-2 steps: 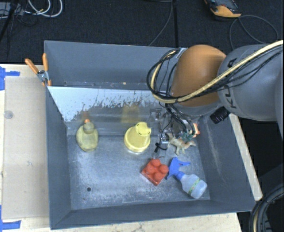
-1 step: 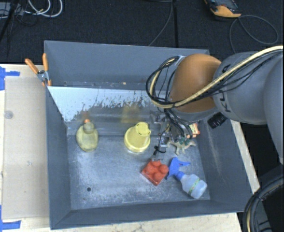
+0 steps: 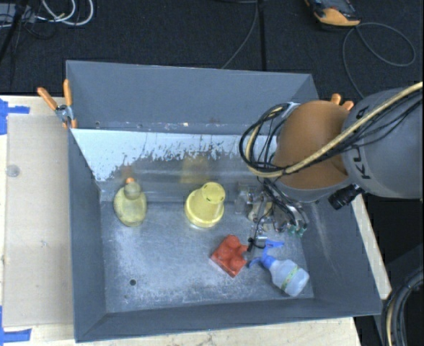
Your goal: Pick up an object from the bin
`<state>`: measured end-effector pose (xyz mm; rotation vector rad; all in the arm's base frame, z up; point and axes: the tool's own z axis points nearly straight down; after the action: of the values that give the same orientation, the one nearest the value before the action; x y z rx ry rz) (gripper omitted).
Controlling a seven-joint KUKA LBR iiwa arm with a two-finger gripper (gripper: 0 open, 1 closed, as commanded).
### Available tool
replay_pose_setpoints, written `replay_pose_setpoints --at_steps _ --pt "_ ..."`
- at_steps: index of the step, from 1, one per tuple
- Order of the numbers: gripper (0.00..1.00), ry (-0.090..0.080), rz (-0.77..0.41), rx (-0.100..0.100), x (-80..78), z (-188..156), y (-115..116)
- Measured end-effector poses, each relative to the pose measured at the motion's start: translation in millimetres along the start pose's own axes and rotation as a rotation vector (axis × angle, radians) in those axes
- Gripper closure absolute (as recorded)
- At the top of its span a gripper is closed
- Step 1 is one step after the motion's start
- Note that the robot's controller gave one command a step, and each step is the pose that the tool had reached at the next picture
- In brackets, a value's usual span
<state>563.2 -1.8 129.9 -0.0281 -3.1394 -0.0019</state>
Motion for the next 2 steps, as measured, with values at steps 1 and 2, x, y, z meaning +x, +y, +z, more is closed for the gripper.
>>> replay_pose_setpoints --at_steps 1,2 --pt "0.0 0.0 -0.052 0.001 15.3 15 -15" --pt "0.0 0.0 -0.062 0.0 13.0 50 -12"
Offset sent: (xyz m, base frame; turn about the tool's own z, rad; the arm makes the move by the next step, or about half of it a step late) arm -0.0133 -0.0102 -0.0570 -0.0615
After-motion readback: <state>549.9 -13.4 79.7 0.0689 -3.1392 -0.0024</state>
